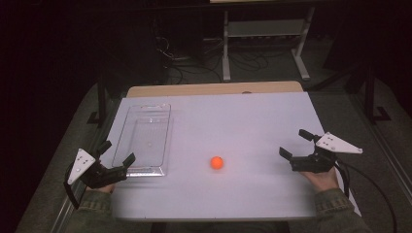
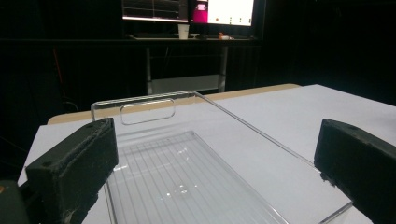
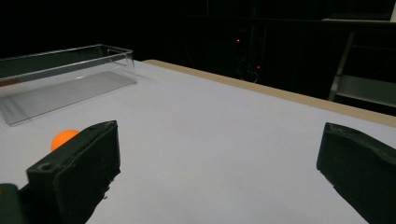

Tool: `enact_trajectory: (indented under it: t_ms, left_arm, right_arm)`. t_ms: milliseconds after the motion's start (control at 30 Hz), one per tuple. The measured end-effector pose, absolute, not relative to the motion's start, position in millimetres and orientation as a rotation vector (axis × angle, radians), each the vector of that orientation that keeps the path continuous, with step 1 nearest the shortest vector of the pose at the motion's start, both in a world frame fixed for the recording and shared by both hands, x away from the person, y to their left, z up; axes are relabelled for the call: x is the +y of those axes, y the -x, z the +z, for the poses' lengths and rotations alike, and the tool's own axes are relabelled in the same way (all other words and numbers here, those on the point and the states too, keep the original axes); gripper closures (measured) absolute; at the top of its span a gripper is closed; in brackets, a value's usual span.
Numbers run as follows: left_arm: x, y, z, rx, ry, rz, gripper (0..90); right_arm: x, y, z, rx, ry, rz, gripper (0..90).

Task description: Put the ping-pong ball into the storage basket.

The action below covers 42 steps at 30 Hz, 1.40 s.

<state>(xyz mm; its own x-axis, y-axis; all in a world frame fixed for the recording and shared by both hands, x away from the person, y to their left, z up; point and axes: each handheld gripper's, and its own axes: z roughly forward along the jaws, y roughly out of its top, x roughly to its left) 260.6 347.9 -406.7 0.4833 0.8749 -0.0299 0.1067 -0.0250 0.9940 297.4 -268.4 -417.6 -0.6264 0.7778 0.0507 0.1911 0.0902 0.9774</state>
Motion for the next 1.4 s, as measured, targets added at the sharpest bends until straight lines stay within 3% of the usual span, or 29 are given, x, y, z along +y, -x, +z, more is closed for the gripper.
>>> enact_trajectory:
  t_ms: [500,1400]
  left_arm:
    - [342.8,-263.5,-407.9,0.913,-1.508,0.761,0.0]
    - [314.1,-273.8,-383.9,0.811,-1.699,0.727,0.0]
  right_arm:
    - [-270.2,-296.9,-419.1,1.866,-0.977,1.575,0.0]
    - [-262.7,-300.4,-422.4,1.914,-0.951,1.574,0.0]
